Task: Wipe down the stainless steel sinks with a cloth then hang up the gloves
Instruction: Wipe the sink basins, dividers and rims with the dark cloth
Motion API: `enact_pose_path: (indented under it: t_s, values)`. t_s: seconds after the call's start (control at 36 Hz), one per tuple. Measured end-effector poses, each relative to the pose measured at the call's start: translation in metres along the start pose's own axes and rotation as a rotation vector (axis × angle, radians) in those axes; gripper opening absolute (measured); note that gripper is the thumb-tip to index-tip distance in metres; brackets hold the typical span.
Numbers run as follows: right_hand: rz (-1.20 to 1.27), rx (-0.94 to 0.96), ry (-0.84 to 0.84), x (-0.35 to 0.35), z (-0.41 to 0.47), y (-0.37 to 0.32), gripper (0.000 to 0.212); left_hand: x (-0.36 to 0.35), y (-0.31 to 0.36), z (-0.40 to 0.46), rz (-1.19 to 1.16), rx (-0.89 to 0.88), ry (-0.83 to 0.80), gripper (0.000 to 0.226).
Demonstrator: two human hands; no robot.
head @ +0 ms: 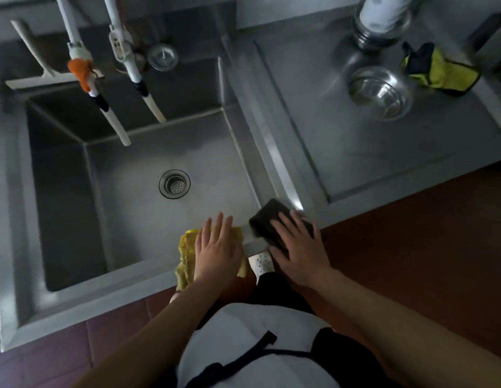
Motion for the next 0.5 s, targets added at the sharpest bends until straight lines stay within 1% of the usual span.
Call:
enact_pose_path:
  t_s: [0.06,0.11,0.22,0.31,0.36,0.42,0.5]
  values:
    - [0.044,-0.028,0.028,-0.004,0.006,0.005,0.068,-0.008,0.010,0.010,0.010,0.067,-0.001,0.062]
    - [0.030,-0.024,0.034,-0.004,0.015,0.008,0.063,-0.014,0.013,0.018,0.036,0.125,-0.012,0.062]
    - [-0.084,0.131,0.076,0.014,0.055,0.020,0.054,-0.017,0.005,0.023,0.093,0.190,-0.023,0.065]
    - [-0.159,0.260,0.120,0.034,0.102,0.031,0.055,-0.010,-0.007,0.022,0.077,0.223,0.006,0.067]
    - [-0.207,0.321,0.110,0.044,0.137,0.033,0.053,-0.007,-0.017,0.021,0.080,0.240,0.009,0.070]
    - [-0.235,0.348,0.100,0.056,0.176,0.030,0.051,-0.006,-0.029,0.019,0.083,0.261,0.004,0.072]
    - [-0.219,0.332,0.087,0.078,0.243,0.023,0.051,-0.006,-0.043,0.017,0.076,0.285,0.005,0.072]
Point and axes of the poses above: each hand's wrist, its own z-axis towards the middle knuckle, its own x-axis out of the back of the hand, y = z × x, the point moved 8 cm from there along z, towards the middle knuckle, and after that the axes turned 5 degrees about x, right-handed, at the moved point
